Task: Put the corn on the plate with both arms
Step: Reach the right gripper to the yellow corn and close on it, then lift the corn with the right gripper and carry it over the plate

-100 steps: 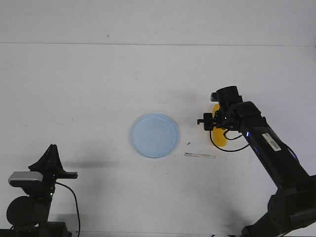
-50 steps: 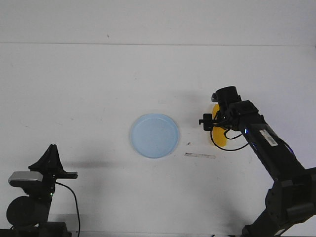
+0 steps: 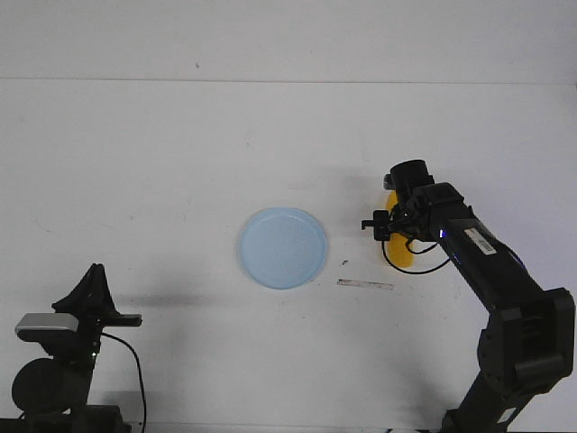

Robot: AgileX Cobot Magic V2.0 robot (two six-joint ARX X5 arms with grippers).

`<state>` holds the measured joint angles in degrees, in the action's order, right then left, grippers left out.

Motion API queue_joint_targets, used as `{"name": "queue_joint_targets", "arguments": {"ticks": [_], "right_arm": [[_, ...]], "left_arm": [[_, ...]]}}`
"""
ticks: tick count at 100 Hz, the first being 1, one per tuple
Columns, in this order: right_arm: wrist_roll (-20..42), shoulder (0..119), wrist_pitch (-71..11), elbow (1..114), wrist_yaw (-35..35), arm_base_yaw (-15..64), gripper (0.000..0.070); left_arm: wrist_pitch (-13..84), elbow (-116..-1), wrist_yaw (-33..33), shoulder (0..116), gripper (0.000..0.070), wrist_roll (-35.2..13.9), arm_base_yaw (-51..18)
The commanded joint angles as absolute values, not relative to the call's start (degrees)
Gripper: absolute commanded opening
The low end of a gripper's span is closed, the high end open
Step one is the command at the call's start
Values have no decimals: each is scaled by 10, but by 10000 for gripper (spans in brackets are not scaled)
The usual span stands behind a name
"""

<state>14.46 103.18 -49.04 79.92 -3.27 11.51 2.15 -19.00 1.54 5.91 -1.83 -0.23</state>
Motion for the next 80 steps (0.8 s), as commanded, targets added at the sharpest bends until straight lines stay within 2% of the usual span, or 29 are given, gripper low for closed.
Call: {"name": "queue_joint_targets", "arguments": {"ticks": [1,24,34,57,80], "right_arm": [[152,1044,-489,810,-34,116,310],[152,1034,-489,819,-21,117,310],[152,1023,-491,845,25,130,310],[149,1025,-464,877,178,196,310],[157,1049,-435,877,202,285,310]], "left_arm": [[14,-194,17,59,1,-11,-2],[14,-194,17,59,1,-11,-2],[14,-194,17,59,1,-11,-2],[14,-194,17,59,1,-11,-2],[14,-194,17,59,1,-11,-2]]}}
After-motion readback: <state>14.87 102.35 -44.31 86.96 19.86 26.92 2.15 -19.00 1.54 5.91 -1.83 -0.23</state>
